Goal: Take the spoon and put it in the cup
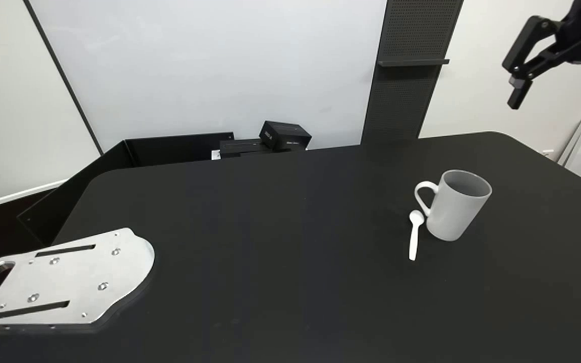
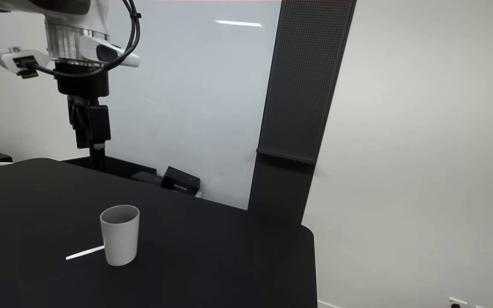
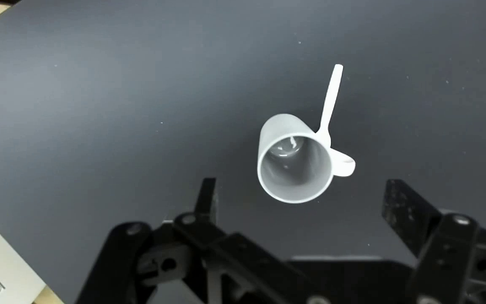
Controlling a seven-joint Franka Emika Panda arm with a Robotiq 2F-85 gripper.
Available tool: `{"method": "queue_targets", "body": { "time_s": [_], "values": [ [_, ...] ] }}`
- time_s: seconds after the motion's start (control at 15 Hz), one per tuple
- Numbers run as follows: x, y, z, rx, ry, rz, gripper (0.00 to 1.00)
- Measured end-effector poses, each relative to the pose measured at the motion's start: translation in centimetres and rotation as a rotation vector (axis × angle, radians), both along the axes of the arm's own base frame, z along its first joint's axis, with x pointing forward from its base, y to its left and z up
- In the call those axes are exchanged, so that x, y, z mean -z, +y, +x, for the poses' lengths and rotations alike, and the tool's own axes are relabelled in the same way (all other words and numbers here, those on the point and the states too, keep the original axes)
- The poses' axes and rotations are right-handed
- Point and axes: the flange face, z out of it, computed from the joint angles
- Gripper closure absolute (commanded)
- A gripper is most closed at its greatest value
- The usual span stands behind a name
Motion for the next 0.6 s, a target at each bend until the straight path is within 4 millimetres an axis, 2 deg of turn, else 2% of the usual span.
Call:
{"method": "queue_targets", "body": {
  "time_s": [0.27,0.6],
  "values": [
    [1.3,3.1,1.9,0.15,-0.066,0.016,0.0],
    [3.4,5.9,3.9,0.22,-0.112,0.019,0.0]
  ]
}}
